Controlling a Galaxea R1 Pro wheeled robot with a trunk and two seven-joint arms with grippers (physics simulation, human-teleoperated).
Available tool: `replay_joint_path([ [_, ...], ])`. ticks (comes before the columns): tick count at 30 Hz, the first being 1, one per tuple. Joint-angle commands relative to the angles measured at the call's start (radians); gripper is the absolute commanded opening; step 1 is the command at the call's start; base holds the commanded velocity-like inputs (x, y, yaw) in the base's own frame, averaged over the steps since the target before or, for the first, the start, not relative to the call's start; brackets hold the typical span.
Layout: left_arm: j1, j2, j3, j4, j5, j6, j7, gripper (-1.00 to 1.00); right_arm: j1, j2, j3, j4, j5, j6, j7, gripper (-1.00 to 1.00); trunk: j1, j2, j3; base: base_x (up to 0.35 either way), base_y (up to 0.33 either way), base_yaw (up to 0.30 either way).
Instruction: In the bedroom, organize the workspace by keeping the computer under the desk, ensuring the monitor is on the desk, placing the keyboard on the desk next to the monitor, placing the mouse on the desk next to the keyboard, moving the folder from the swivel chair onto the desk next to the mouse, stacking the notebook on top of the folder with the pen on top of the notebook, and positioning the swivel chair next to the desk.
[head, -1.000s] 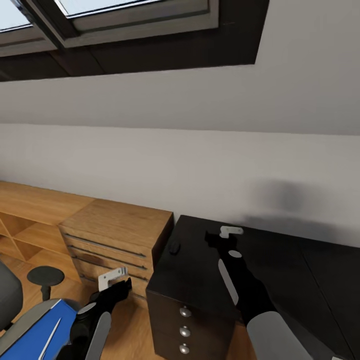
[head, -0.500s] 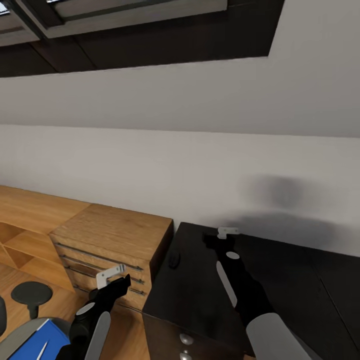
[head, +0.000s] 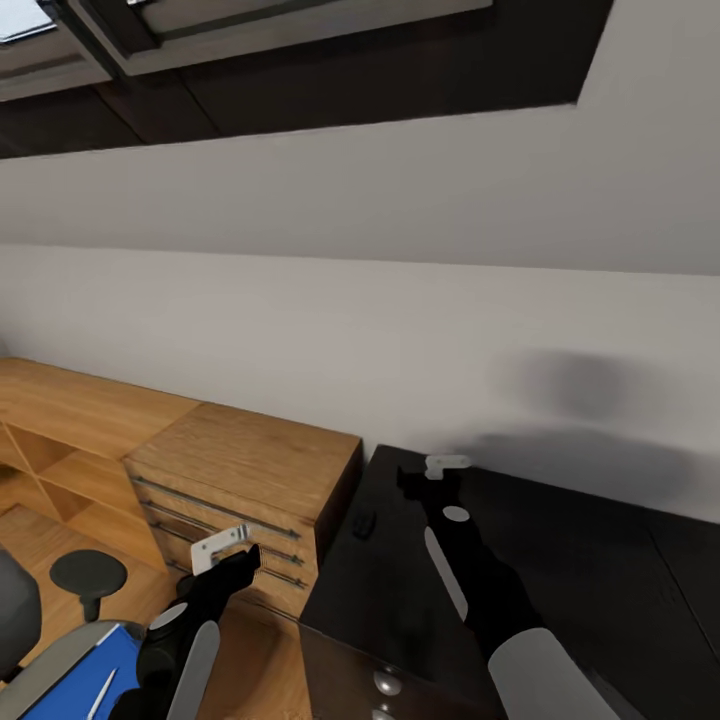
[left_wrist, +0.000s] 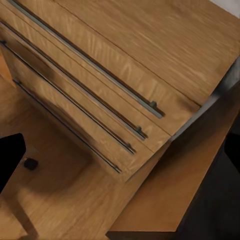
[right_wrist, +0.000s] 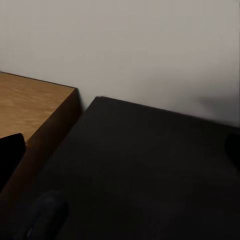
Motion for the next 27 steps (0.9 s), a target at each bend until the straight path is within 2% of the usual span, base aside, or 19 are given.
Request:
replay_joint_path([
  [1, -0.001, 0.0, -0.001, -0.003, 0.011, 0.003, 0.009, 1.0, 0.0, -0.001, 0.004, -0.002, -0.003, 0.006, -0.007, 1.0, 0.0, -0.001, -0.002, 0.001, 0.0, 0.242],
  [19, -0.001, -0.001, -0.003, -0.008, 0.011, 0.004, 0.007, 1.0, 0.001, -0.001, 0.017, -0.001, -0.002, 0.007, -0.005, 1.0, 0.0, -0.001, -0.017, 0.0, 0.0, 0.231],
  [25, -0.001, -0.004, -0.006, -0.01, 0.012, 0.008, 0.006, 1.0, 0.002, -0.002, 0.027, 0.01, 0.0, 0.005, -0.002, 1.0, 0.0, -0.001, -0.019, 0.0, 0.0, 0.089],
  [27, -0.001, -0.005, -0.01, -0.012, 0.012, 0.01, 0.006, 1.0, 0.002, -0.001, 0.044, 0.048, 0.001, 0.003, -0.001, 1.0, 0.0, -0.001, -0.02, 0.0, 0.0, 0.024],
])
